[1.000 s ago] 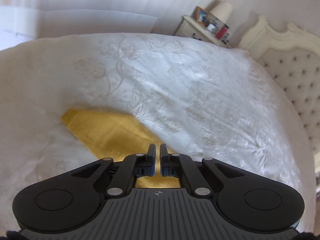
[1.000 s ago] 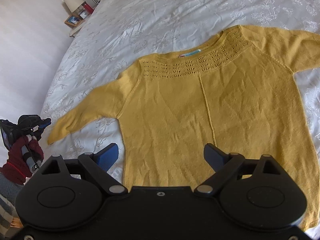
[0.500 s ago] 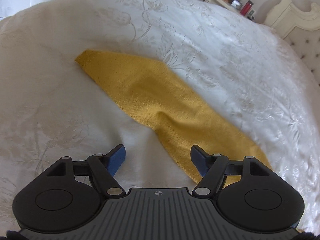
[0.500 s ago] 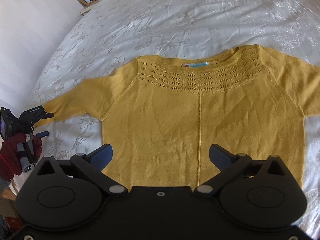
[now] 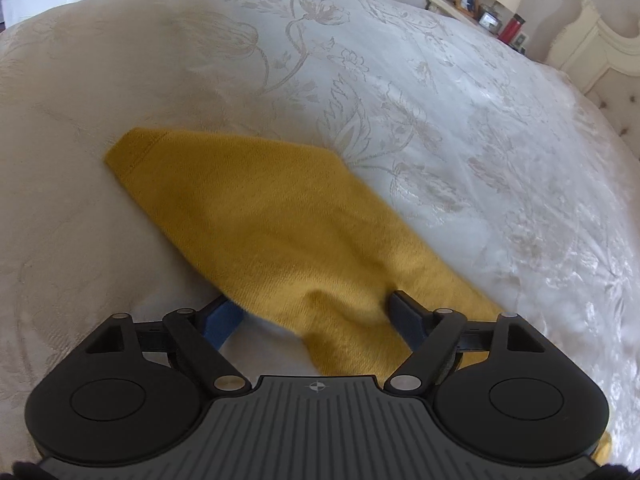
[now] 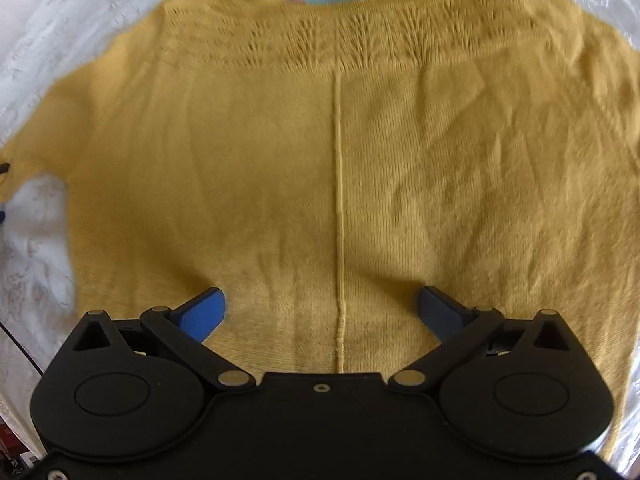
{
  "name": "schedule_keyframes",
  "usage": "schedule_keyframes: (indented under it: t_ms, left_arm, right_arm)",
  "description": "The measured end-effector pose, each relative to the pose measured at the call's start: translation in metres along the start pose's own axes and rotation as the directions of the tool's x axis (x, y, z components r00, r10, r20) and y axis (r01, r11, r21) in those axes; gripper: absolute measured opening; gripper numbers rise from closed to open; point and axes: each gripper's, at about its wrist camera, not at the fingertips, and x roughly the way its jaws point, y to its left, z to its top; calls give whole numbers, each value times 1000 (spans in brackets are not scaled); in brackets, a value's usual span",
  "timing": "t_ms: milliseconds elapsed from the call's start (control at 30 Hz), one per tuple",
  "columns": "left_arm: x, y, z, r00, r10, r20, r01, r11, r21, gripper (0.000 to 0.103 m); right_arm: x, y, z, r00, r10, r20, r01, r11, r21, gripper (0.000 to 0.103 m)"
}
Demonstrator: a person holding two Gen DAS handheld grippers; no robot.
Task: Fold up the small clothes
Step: 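Lift the sleeve with the left gripper, fold it across the body, release, then move the right gripper to the sweater side edge and close on it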
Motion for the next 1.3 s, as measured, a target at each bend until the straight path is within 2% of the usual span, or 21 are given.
schedule_keyframes:
  t_ms: [33,67,100,133,200,267,400,500,600,700,800,967,1033,1100,1133,1200,1267,1300]
  left_arm:
    - [0,-1,1,1000,0,14,1,1000,-12,66]
    - [-2,-1,1,999,3,38,-2,1000,-22,48]
    - [-2,-1,2,999,15,45,-13,999,-29,11]
    - [-2,-1,3,999,9,38,-7,999,-40,6]
    - [-8,-4,4,998,-5,60,8,999,-52,5]
    - [-23,-13,2,995,-22,100,24,1000,-19,5]
    - [-64,-46,-8,982,-96,163,78,991,111,5]
    - [-99,-82,-26,966,-193,174,145,956,255,5]
    - [-135,-122,-55,940,-306,153,219,881,420,5]
    - [-162,-165,-97,911,-403,88,285,769,572,5]
    - [-168,-197,-140,891,-453,-20,365,691,623,5]
    - [-162,-222,-210,881,-449,-150,423,605,674,5]
    - [-162,-229,-233,880,-436,-187,435,582,687,6]
    - [-162,-235,-252,871,-426,-246,467,559,685,7]
    - [-164,-237,-261,867,-416,-275,480,545,687,13]
    - [-168,-238,-276,859,-411,-304,494,511,704,26]
    - [-175,-235,-289,863,-410,-295,478,478,737,28]
    - [-178,-231,-294,869,-403,-288,467,471,748,29]
  right_arm:
    - [4,0,-1,1000,-4,0,4,1000,-13,103]
    - [7,1,-2,1000,-10,1,10,1000,-30,103]
    - [10,3,-3,1000,-18,0,18,999,-44,103]
    - [12,4,-3,1000,-26,1,26,998,-54,103]
    - [14,7,-2,999,-37,-3,36,997,-62,103]
    - [15,9,0,999,-40,-3,39,997,-73,103]
    - [15,11,-8,998,-31,57,37,994,-107,103]
    - [12,11,-26,990,-12,141,29,993,-116,103]
    - [8,2,-47,980,29,195,-4,992,-125,103]
    - [-3,-6,-48,979,77,188,-51,989,-140,102]
    - [-21,-20,-43,972,125,201,-102,987,-120,102]
    - [-62,-54,-46,950,118,289,-104,993,-63,102]
    - [-73,-70,-54,947,108,302,-103,994,-35,102]
    - [-82,-81,-63,946,96,308,-97,995,-12,102]
    - [-84,-88,-70,946,90,310,-94,996,-2,102]
    - [-83,-95,-61,947,79,311,-88,996,15,102]
    - [-89,-95,-63,950,72,305,-85,996,30,102]
    - [-91,-98,-65,950,71,304,-85,996,34,102]
